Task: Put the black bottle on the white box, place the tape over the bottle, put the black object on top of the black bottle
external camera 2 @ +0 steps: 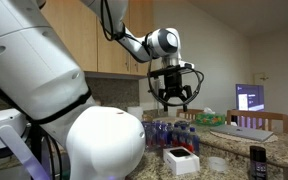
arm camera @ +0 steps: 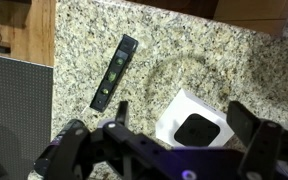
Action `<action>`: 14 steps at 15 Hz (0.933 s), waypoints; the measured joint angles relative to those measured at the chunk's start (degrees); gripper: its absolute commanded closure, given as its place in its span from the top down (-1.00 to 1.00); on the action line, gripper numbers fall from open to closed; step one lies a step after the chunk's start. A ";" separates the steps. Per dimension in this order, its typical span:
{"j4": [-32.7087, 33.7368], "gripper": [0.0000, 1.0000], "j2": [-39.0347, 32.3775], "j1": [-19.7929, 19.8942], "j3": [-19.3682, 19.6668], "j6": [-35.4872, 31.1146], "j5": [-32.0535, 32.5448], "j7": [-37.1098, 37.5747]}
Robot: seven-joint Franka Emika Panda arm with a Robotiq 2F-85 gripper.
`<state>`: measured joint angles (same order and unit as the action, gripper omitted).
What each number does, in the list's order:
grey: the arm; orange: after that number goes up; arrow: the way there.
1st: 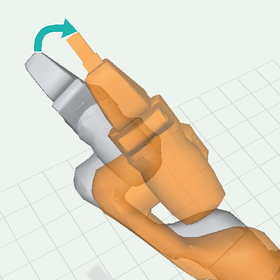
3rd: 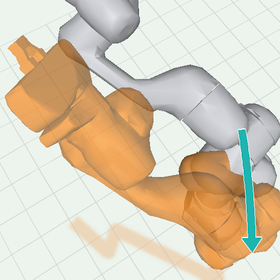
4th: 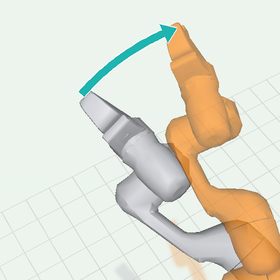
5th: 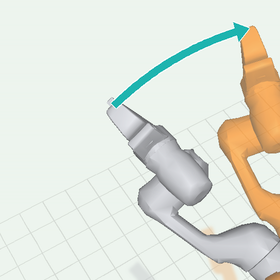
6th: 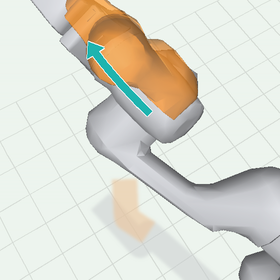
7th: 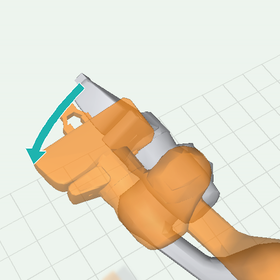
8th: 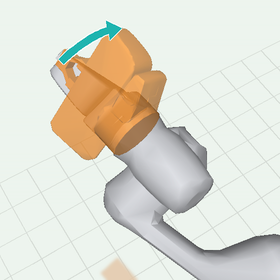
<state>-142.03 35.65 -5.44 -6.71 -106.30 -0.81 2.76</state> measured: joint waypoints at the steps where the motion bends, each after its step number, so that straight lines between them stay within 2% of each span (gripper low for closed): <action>1: 0.39 1.00 -0.40 0.00 0.00 -0.06 0.57 0.00; 4: 3.42 1.00 -4.13 0.52 -0.33 -3.23 4.33 0.38; 8: 9.61 1.00 -14.23 2.18 0.35 -5.34 6.85 0.43; 14: 14.10 1.00 -25.88 3.67 6.60 -5.34 5.43 0.05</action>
<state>-127.94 9.77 -1.77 -0.11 -111.64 4.62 2.81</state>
